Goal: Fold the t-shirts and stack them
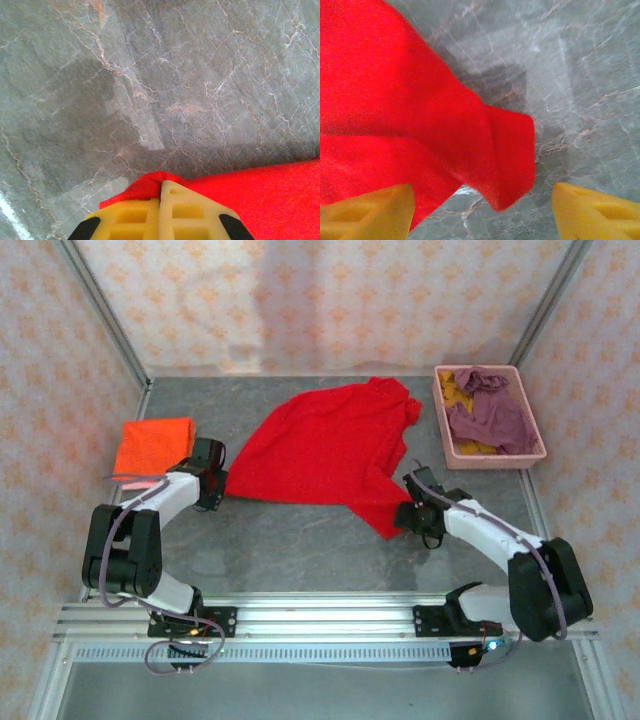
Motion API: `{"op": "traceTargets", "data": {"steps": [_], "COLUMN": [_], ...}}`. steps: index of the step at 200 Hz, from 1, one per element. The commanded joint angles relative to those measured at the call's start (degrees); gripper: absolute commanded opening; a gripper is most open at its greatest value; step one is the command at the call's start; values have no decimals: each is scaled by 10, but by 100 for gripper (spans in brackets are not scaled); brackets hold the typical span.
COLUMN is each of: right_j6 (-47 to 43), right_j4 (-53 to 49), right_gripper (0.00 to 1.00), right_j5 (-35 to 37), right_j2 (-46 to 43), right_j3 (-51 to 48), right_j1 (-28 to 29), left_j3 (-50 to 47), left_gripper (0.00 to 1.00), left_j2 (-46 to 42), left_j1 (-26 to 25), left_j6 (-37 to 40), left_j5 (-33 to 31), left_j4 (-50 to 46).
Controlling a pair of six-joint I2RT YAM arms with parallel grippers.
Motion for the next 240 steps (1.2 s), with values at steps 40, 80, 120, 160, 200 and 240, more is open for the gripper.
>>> {"op": "traceTargets", "data": {"steps": [40, 80, 120, 160, 200, 240], "right_j6": [6, 13, 7, -6, -14, -11], "right_j4": [25, 40, 46, 46, -18, -46], "right_gripper": [51, 37, 0, 0, 0, 0], "right_j5": [48, 61, 46, -63, -58, -46], "right_j2": [54, 56, 49, -96, -206, -277], "right_j3": [26, 18, 14, 35, 121, 195], "right_j1": [-5, -12, -16, -16, -21, -24], "left_j3": [9, 11, 14, 20, 66, 131], "left_gripper": [0, 0, 0, 0, 0, 0], "left_j2": [-5, -3, -4, -52, -138, -235], "left_j1": [1, 2, 1, 1, 2, 2], "left_j6": [14, 16, 20, 31, 69, 118], "left_j5": [-21, -21, -21, -51, -97, -142], "left_j4": [-23, -22, -26, -53, -122, -212]}}
